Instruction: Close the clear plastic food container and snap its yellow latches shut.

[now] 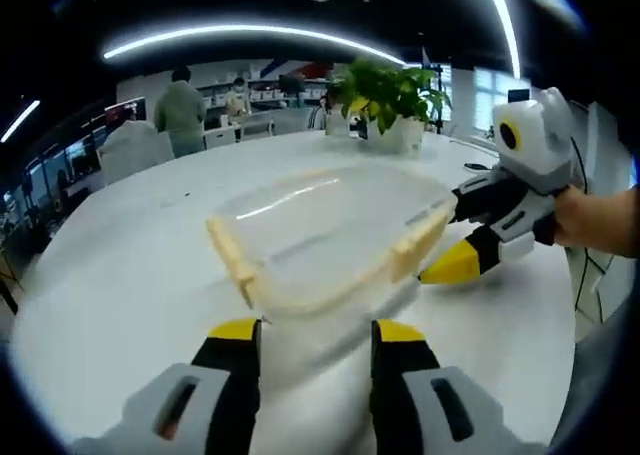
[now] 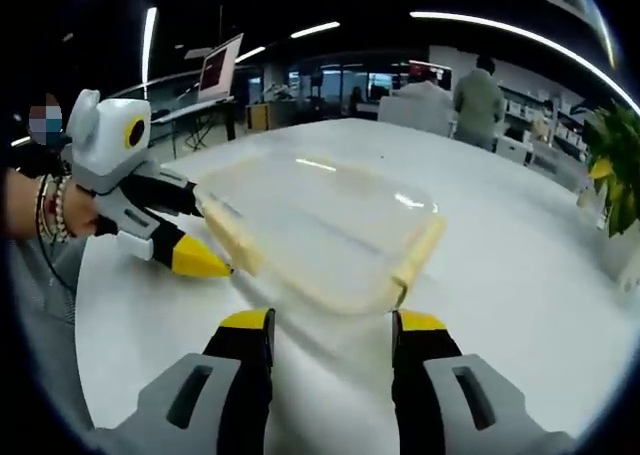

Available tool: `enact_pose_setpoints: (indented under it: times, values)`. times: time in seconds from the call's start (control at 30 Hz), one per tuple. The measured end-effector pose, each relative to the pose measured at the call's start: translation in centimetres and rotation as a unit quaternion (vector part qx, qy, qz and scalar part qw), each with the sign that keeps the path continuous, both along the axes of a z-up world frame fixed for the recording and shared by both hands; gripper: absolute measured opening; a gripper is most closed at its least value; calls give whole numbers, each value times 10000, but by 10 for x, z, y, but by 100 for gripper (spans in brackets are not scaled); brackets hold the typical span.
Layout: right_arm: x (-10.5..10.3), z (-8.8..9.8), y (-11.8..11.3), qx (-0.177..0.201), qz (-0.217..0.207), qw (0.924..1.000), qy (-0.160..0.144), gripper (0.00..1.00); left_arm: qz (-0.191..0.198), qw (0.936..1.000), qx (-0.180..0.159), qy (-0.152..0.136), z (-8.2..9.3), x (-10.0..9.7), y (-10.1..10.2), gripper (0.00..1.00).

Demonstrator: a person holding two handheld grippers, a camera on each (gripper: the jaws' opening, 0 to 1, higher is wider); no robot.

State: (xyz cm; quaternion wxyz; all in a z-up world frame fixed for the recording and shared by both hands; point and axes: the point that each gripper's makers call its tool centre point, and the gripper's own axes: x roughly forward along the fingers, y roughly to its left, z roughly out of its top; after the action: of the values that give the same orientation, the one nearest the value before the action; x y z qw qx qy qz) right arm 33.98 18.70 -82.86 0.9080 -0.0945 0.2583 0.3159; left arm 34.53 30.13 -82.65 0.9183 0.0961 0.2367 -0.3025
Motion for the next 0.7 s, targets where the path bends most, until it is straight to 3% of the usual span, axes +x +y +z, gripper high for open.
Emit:
enact_pose_setpoints:
  times: [0.17,0.57,0.7]
  values:
    - [11,1,4,-34,32,10000,-22,44,42,10000,15,-7,0,9,4,36]
    - [58,7,24,-128,114,9996,-221,34,151,9976,651,-155,2,54,34,28]
    - [68,7,30,-100,125,9995,-258,28,352,9932,1082,-247,0,67,49,21]
